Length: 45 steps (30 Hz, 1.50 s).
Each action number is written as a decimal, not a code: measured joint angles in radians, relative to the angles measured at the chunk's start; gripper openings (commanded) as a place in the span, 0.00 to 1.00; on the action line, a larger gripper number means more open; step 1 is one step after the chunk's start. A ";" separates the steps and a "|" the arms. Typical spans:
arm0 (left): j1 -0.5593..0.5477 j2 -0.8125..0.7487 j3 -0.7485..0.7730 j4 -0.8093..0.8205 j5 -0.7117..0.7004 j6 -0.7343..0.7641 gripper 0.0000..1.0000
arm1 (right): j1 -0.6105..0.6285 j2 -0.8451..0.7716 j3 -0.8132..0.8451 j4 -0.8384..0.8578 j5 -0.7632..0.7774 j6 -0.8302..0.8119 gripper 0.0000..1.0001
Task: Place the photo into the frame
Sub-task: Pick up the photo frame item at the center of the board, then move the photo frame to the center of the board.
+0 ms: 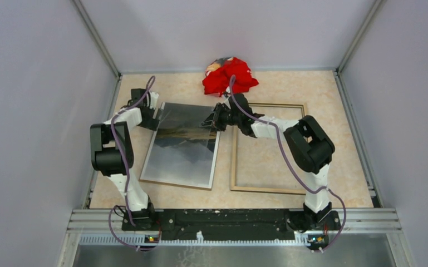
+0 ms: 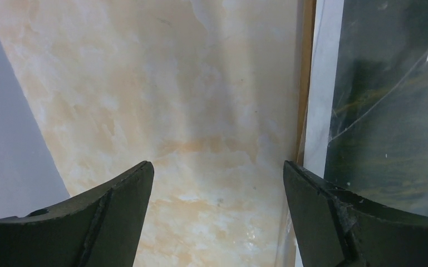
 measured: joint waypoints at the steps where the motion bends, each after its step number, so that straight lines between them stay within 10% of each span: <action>1: 0.006 0.000 0.008 -0.022 0.008 0.002 0.97 | 0.000 0.000 0.011 -0.030 0.004 -0.018 0.00; 16: 0.014 -0.116 0.250 -0.326 0.178 0.045 0.99 | -0.101 -0.205 0.347 -0.580 -0.003 -0.340 0.00; 30: -0.587 -0.033 0.309 -0.295 0.288 -0.126 0.97 | -0.395 -0.936 0.301 -1.178 0.257 -0.604 0.00; 45: -0.737 0.239 0.436 -0.269 0.426 -0.314 0.97 | -0.395 -0.981 0.308 -1.490 0.539 -0.683 0.00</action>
